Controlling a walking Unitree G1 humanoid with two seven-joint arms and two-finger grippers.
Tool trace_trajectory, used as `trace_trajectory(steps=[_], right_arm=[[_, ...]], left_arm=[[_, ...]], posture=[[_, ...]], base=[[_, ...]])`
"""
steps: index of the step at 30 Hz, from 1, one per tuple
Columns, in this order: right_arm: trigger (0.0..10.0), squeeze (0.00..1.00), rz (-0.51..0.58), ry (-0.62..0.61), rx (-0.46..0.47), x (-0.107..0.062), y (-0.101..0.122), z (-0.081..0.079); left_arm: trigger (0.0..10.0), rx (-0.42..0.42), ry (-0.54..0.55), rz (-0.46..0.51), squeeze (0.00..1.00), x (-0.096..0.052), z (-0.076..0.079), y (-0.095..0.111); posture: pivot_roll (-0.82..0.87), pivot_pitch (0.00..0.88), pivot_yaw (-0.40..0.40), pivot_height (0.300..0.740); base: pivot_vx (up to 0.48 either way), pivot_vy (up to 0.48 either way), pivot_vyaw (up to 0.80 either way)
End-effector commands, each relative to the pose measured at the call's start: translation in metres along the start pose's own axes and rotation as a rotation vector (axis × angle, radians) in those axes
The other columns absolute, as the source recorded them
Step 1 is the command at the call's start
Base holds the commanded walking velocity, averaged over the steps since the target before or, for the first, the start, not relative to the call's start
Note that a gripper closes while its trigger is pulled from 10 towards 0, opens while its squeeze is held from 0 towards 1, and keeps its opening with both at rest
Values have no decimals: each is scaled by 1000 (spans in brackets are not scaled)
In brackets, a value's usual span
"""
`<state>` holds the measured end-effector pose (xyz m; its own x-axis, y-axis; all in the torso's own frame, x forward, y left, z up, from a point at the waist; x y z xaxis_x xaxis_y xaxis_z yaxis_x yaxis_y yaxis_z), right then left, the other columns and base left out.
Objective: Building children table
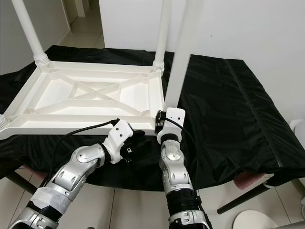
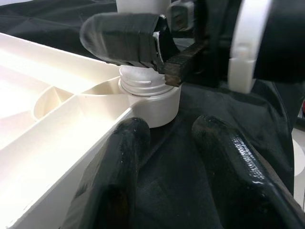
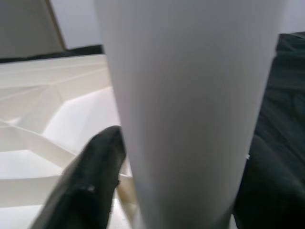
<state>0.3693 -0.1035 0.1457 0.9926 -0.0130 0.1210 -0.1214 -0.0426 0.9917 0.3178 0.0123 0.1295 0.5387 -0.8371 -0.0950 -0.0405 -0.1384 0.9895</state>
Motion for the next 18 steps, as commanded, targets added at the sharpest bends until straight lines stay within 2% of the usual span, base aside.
trace_trajectory(steps=[1,5,13,14,16,18], right_arm=[[10000,1000,13,2,2,-2,2,4],[10000,1000,17,17,-7,-4,2,6],[10000,1000,-32,158,-31,-10,-17,16],[10000,0,-31,212,-37,-10,-18,15],[10000,0,-28,250,-41,-10,-18,15],[10000,0,-17,359,-95,-10,-16,14]], left_arm=[[10000,0,-13,-2,0,-1,2,0],[10000,-1,-13,-3,0,-1,2,0],[10000,0,-9,-2,0,-1,1,0],[10000,0,-10,0,0,-1,2,0],[10000,1,-10,0,0,-1,2,0],[10000,-1,-12,0,0,0,2,0]], posture=[[27,44,-34,740],[25,45,-33,740],[21,40,-38,740],[20,40,-37,740],[20,40,-37,740],[20,40,-36,740]], base=[[0,0,0],[0,0,0],[0,0,0],[0,0,0],[0,0,0],[0,0,0]])
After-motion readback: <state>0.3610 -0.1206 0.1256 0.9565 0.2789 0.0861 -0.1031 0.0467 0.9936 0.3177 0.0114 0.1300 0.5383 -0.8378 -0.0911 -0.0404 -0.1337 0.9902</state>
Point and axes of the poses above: a point about 5 cm out from each wrist's last joint towards the gripper, its own x axis pointing out of the wrist towards the gripper, its own y axis along the axis of the wrist's last joint, z = x × y, the point moved 5 cm from there along x, pointing out of the wrist towards the gripper, and after that the axes turned 5 degrees about -x, right-handed, at the moved point
